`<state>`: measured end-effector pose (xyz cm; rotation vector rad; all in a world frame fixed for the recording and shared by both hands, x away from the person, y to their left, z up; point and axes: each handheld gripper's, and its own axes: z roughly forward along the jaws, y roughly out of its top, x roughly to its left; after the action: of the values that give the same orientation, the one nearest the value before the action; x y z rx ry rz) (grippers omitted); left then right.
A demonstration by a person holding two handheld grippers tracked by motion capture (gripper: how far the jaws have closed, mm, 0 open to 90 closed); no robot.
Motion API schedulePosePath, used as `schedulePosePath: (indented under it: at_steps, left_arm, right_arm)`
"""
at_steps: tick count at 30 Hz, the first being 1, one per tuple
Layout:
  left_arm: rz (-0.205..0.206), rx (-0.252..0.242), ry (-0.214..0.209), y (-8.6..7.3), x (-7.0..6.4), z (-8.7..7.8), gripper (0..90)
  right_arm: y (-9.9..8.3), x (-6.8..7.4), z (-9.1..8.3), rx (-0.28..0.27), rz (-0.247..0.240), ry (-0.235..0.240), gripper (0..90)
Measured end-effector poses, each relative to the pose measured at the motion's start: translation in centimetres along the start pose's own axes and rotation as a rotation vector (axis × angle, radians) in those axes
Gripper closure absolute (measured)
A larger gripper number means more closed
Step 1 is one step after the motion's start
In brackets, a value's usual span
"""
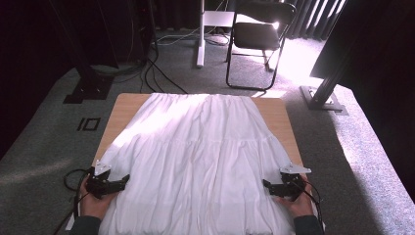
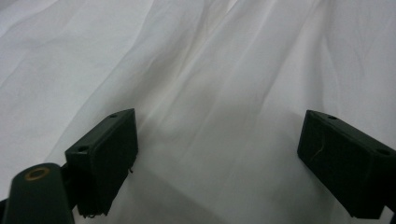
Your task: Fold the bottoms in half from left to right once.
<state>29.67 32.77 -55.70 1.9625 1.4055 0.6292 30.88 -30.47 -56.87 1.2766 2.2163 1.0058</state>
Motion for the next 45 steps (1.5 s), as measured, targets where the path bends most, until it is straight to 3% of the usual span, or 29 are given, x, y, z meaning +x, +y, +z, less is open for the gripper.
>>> schedulePosePath:
  at_steps: [11,15,16,18,19,25,27,31,34,35,36,38,39,40,42,45]
  left_arm:
    - [-0.039,-0.01,0.034,0.0,-0.3,-0.4,22.7]
    - [-0.072,-0.094,0.084,0.4,0.3,-2.2,22.1]
    - [-0.083,-0.104,0.102,0.5,0.6,-2.5,18.4]
    - [-0.092,-0.084,0.135,0.3,1.3,-2.5,15.5]
    - [-0.104,-0.065,0.151,0.2,1.6,-2.2,9.9]
    - [-0.121,0.01,0.211,-0.5,2.5,-1.0,3.0]
    - [-0.121,0.032,0.211,-0.6,2.7,-0.7,2.9]
    - [-0.165,0.048,0.164,-0.6,3.2,-0.6,3.8]
    - [-0.163,0.044,0.161,-0.6,3.2,-0.7,5.1]
    - [-0.153,0.031,0.153,-0.6,3.1,-0.9,23.5]
    - [-0.145,0.024,0.142,-0.5,3.1,-1.2,23.5]
    - [-0.142,0.026,0.132,-0.4,3.2,-1.6,53.2]
    - [-0.14,0.033,0.132,-0.4,3.3,-1.8,73.8]
    - [-0.13,0.044,0.147,-0.4,3.2,-1.9,73.8]
    - [-0.08,0.073,0.26,-0.3,3.4,-2.2,86.1]
    - [-0.13,0.02,0.318,-0.4,5.4,-3.9,88.1]
  right_arm:
    - [0.0,0.1,0.0,0.0,0.005,-0.009,11.7]
    - [0.0,0.1,0.0,0.0,0.005,-0.009,11.8]
    - [0.0,0.1,0.0,0.0,0.007,-0.01,11.8]
    - [0.0,0.1,0.0,-0.001,0.009,-0.012,11.9]
    - [0.0,0.1,0.0,-0.001,0.008,-0.012,11.9]
    - [0.0,0.1,0.0,-0.001,0.009,-0.012,11.9]
    - [0.0,0.1,0.0,-0.001,0.009,-0.012,11.9]
    - [0.0,0.1,0.0,-0.001,0.009,-0.012,12.0]
    - [0.0,0.1,0.0,-0.001,0.009,-0.012,12.0]
    - [0.0,0.1,0.0,-0.001,0.009,-0.012,12.0]
    - [0.0,0.1,0.0,-0.001,0.009,-0.012,12.0]
    - [0.0,0.1,0.0,-0.001,0.009,-0.012,12.0]
    - [0.0,0.1,0.0,-0.001,0.009,-0.012,11.9]
    - [0.0,0.1,0.0,-0.001,0.009,-0.012,11.9]
    - [0.0,0.1,0.0,-0.001,0.009,-0.012,11.9]
    - [0.0,0.1,0.0,0.0,0.01,-0.013,11.9]
